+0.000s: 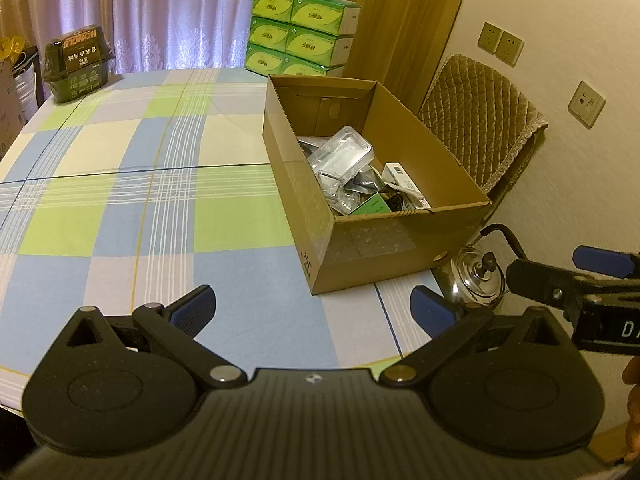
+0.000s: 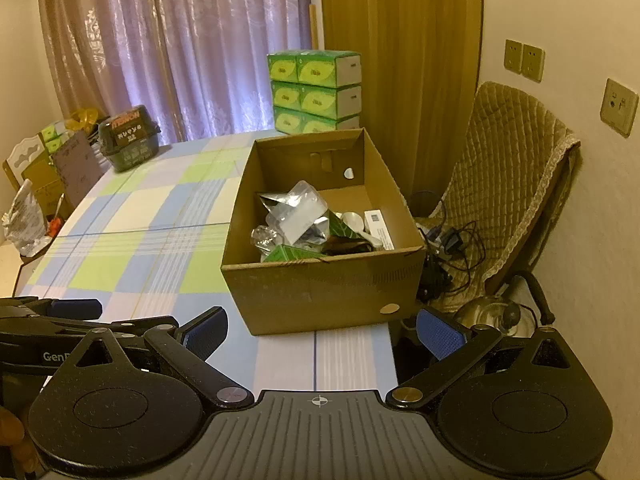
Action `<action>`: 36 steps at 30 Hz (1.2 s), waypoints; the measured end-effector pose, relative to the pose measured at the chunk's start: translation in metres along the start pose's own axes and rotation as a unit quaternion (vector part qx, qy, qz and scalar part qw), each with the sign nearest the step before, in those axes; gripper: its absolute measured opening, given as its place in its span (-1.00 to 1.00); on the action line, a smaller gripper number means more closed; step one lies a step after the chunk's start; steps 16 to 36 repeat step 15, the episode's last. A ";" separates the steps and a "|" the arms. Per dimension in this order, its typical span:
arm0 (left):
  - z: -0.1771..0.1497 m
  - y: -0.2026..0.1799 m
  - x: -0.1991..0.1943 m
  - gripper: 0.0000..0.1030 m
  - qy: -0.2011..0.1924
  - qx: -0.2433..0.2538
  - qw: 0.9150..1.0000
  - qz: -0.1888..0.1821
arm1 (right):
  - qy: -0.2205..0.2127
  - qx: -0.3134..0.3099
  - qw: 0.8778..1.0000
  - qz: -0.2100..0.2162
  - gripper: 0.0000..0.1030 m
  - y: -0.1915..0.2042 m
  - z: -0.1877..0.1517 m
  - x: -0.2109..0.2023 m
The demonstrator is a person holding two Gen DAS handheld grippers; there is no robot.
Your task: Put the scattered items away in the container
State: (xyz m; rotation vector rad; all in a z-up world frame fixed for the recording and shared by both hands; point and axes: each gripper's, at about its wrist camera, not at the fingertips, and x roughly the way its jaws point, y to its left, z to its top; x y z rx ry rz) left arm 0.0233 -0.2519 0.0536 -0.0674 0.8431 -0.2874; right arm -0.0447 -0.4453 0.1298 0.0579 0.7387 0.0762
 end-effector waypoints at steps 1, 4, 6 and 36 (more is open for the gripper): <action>0.000 0.000 0.000 0.98 0.000 0.000 1.000 0.000 | 0.000 0.000 1.000 0.000 1.00 0.000 0.000 0.000; 0.000 0.000 0.000 0.98 0.001 -0.002 1.000 0.000 | 0.001 0.001 1.000 0.002 1.00 0.001 -0.001 0.000; 0.000 0.001 0.000 0.98 0.002 -0.003 1.000 -0.001 | 0.003 0.000 1.000 0.002 1.00 0.002 -0.001 0.001; -0.002 0.003 -0.002 0.98 -0.001 -0.002 1.000 -0.005 | 0.006 -0.002 1.000 0.001 1.00 0.004 -0.001 0.002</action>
